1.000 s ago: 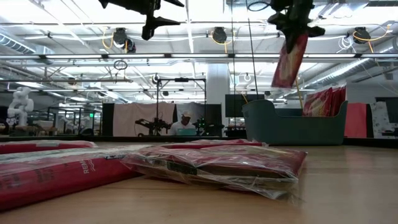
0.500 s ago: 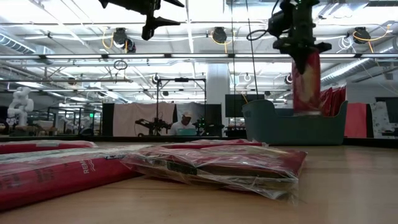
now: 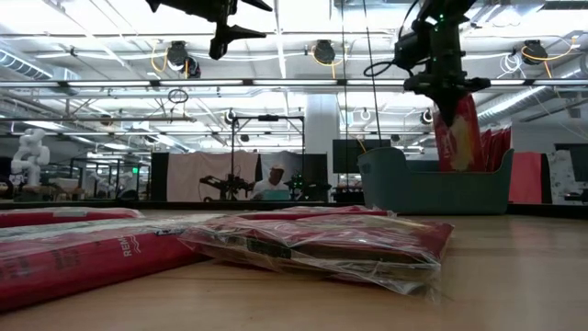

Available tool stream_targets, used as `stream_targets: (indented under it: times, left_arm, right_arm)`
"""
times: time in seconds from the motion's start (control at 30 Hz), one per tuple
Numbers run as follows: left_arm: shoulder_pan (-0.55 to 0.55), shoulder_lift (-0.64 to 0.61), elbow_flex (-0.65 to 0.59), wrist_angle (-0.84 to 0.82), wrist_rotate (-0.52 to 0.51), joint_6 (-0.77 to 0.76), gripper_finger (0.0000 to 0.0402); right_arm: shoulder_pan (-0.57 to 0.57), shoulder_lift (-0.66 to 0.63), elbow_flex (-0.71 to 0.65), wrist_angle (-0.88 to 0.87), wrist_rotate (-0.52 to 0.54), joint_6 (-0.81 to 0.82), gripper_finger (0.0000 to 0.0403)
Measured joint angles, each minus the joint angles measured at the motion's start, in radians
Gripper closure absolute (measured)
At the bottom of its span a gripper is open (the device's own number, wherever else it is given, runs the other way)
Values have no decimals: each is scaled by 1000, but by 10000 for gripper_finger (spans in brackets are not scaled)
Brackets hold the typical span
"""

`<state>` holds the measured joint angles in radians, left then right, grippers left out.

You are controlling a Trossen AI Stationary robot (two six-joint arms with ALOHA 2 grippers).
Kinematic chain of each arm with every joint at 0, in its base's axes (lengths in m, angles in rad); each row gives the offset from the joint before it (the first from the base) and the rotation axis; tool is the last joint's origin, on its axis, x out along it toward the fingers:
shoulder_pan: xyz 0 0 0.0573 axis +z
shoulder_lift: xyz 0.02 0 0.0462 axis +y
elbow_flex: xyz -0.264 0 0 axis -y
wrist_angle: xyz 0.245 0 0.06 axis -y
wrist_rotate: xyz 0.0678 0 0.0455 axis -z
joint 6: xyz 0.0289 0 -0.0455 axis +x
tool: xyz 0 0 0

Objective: Sort popcorn bags into baskets
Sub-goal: Put the popcorn bag into the blue bin

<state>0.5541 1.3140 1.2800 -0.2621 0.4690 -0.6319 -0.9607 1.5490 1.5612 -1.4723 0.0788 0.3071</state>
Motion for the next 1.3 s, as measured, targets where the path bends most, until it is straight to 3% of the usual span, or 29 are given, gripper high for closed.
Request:
stream_targets:
  times: [0.3, 0.53, 1.3]
  left_arm:
    - [0, 0, 0, 0, 0, 18, 178]
    - [0, 0, 0, 0, -1, 19, 178]
    - [0, 0, 0, 0, -1, 28, 178]
  right_arm:
    - [7, 0, -43, 94, 5, 51, 397]
    - [46, 0, -43, 130, 81, 99, 397]
    - [92, -1, -154, 200, 107, 178, 397]
